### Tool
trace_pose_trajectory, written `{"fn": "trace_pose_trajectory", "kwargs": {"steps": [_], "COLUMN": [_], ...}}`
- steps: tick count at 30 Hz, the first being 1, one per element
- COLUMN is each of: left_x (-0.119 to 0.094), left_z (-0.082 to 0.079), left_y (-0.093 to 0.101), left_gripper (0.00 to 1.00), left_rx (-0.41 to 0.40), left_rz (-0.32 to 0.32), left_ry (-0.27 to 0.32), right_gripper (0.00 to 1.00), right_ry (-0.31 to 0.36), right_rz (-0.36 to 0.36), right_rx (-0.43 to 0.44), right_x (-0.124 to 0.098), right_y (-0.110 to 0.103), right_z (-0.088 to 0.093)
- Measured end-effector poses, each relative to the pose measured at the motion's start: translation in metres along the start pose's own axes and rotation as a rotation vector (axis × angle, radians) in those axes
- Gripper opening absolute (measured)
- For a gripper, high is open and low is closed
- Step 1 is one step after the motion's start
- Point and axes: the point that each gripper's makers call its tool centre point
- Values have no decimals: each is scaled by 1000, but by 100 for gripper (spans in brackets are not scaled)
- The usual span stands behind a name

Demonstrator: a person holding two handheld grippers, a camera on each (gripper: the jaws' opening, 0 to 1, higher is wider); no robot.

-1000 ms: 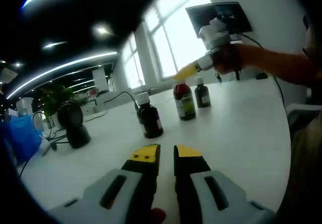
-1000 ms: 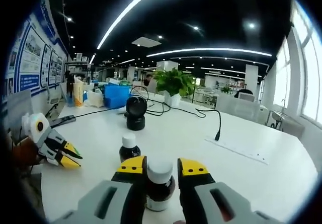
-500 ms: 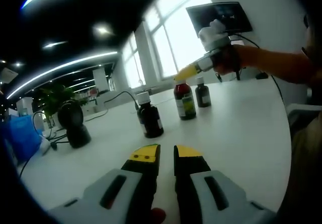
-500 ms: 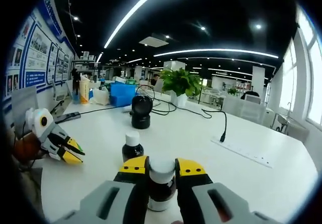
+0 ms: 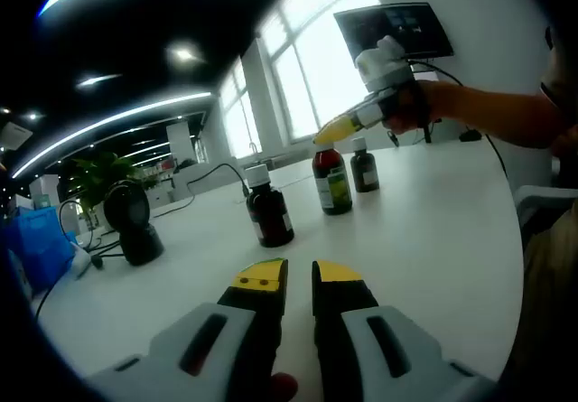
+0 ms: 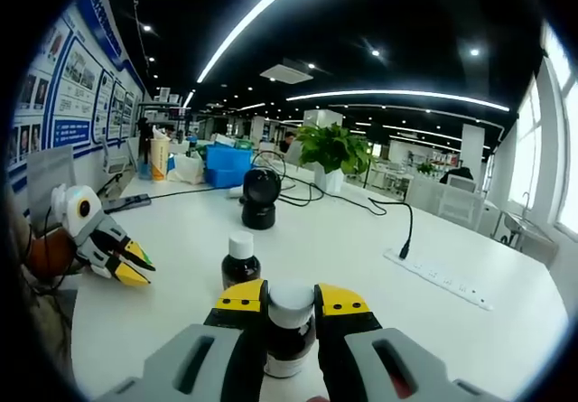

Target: Rotate the medicine bottle to make it face forward pick up the medicine bottle inspect the drug traceability code place the medicine on the table

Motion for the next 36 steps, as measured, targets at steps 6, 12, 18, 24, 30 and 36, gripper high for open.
{"fn": "trace_pose_trajectory", "kwargs": {"steps": [6, 12, 18, 24, 30, 36], "left_x": [0, 0, 0, 0, 0, 0], "left_z": [0, 0, 0, 0, 0, 0], "left_y": [-1, -1, -1, -1, 0, 0], "left_gripper": [5, 5, 5, 5, 5, 5], "left_rx": [1, 1, 1, 2, 1, 0], "left_rz": [-2, -3, -3, -2, -3, -4], "left_ry": [-2, -3, -2, -2, -3, -2], "right_gripper": [17, 17, 17, 17, 17, 22], "right_ry": [7, -9, -13, -16, -17, 6], "right_rz": [-47, -73, -92, -101, -101, -86], "right_rx": [4, -29, -41, -49, -49, 15], "right_x": [1, 2, 3, 3, 3, 0], "right_y": [0, 1, 0, 0, -1, 3], "right_z": [2, 3, 3, 4, 4, -2]}}
Point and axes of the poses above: the point that each gripper's makers call its tool centre point, and the gripper's own axes: x roughly forward along the fingers, y roughly to its right, z roughly out of its underside, and after that the axes turned 1 degree about z, right-handed
